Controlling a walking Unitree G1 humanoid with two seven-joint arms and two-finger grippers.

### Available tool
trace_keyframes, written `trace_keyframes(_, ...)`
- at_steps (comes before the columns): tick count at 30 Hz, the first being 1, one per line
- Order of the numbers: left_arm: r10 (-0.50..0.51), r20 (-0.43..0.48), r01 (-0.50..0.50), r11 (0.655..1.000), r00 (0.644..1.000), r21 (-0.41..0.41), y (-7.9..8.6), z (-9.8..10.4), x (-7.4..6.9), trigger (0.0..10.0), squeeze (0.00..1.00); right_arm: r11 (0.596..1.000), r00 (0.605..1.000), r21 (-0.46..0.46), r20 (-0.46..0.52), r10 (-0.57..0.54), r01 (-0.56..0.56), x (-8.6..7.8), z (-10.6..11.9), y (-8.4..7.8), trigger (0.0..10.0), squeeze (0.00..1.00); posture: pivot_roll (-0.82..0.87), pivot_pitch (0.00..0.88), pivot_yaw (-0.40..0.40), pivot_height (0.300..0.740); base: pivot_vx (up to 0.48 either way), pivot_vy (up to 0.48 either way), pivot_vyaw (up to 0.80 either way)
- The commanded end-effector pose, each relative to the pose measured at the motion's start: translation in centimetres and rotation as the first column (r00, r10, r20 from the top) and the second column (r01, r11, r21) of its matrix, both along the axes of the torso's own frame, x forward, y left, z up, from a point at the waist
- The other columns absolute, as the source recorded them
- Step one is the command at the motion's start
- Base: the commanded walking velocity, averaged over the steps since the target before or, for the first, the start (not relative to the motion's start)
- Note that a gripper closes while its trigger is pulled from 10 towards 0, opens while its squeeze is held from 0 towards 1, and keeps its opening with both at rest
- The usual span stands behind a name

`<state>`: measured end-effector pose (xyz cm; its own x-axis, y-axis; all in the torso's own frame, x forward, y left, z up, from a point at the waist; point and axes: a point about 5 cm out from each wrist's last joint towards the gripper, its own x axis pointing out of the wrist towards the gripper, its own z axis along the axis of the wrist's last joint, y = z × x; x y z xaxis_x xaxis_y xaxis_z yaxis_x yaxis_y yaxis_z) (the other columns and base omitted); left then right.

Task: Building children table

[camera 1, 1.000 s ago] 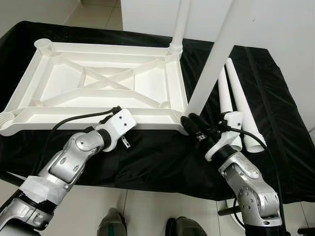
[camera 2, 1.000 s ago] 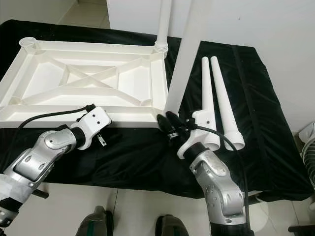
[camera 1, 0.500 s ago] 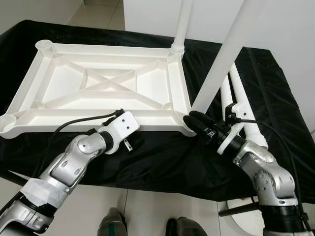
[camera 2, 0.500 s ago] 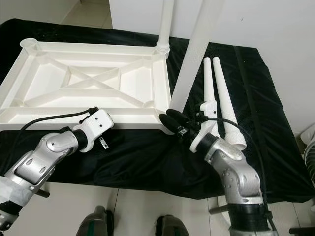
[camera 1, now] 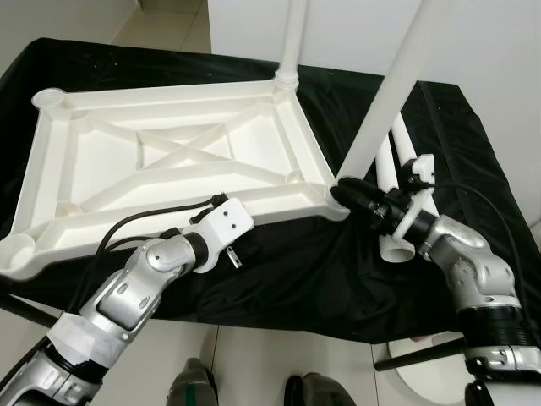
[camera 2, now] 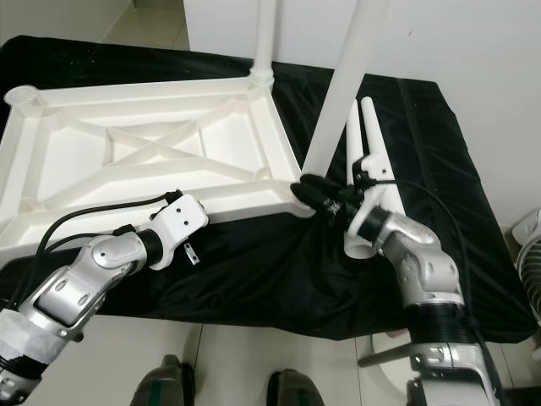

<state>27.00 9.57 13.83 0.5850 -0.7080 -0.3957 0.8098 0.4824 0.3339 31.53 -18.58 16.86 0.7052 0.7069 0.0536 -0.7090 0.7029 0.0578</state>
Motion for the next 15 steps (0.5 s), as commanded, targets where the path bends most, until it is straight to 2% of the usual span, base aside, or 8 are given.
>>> trace_keyframes(1,-0.088,-0.091,0.087,0.996,0.992,-0.013,-0.8,-0.7,-1.1,10.0,0.0,0.999,0.999,-0.005,0.012,-0.035,0.035,0.4,-0.3,0.1,10.0,0.0,0.07,0.095,-0.026,0.74,0.0,0.0,0.0)
trace_keyframes(2,-0.088,-0.091,0.087,0.996,0.992,-0.013,-0.8,-0.7,-1.1,10.0,0.0,0.999,0.999,-0.005,0.012,-0.035,0.035,0.4,-0.3,0.1,10.0,0.0,0.07,0.095,-0.026,0.74,0.0,0.0,0.0)
trace_keyframes(3,-0.092,-0.086,0.089,0.995,0.992,-0.036,-1.3,-0.2,-1.1,10.0,0.0,0.999,0.998,0.005,0.044,-0.051,0.051,0.7,-0.6,1.0,10.0,0.0,0.07,0.095,-0.026,0.74,0.0,0.0,0.0)
trace_keyframes(5,-0.094,-0.083,0.09,0.995,0.992,-0.05,-1.7,0.1,-1.1,10.0,0.0,0.997,0.995,0.013,0.063,-0.072,0.072,0.9,-0.8,1.6,10.0,0.0,0.08,0.098,-0.025,0.74,0.0,0.0,0.0)
trace_keyframes(9,-0.095,-0.082,0.09,0.994,0.992,-0.059,-2.0,0.2,-1.2,10.0,0.0,0.996,0.993,0.018,0.078,-0.085,0.084,1.1,-1.0,2.1,10.0,0.0,0.08,0.098,-0.025,0.74,0.0,0.0,0.0)
trace_keyframes(12,-0.086,-0.071,0.08,0.993,0.994,-0.088,-3.3,0.5,-0.8,10.0,0.0,0.99,0.979,0.02,0.148,-0.139,0.137,1.0,-2.1,5.2,10.0,0.0,0.08,0.1,-0.023,0.74,0.0,0.0,0.0)
trace_keyframes(13,-0.086,-0.071,0.08,0.993,0.994,-0.088,-3.3,0.5,-0.8,10.0,0.0,0.99,0.979,0.02,0.148,-0.139,0.137,1.0,-2.1,5.2,10.0,0.0,0.08,0.1,-0.023,0.74,0.0,0.0,0.0)
trace_keyframes(15,-0.085,-0.067,0.078,0.992,0.994,-0.095,-3.6,0.6,-0.7,10.0,0.0,0.991,0.977,0.025,0.166,-0.134,0.131,0.8,-2.2,6.2,10.0,0.0,0.08,0.1,-0.022,0.74,0.0,0.0,0.0)
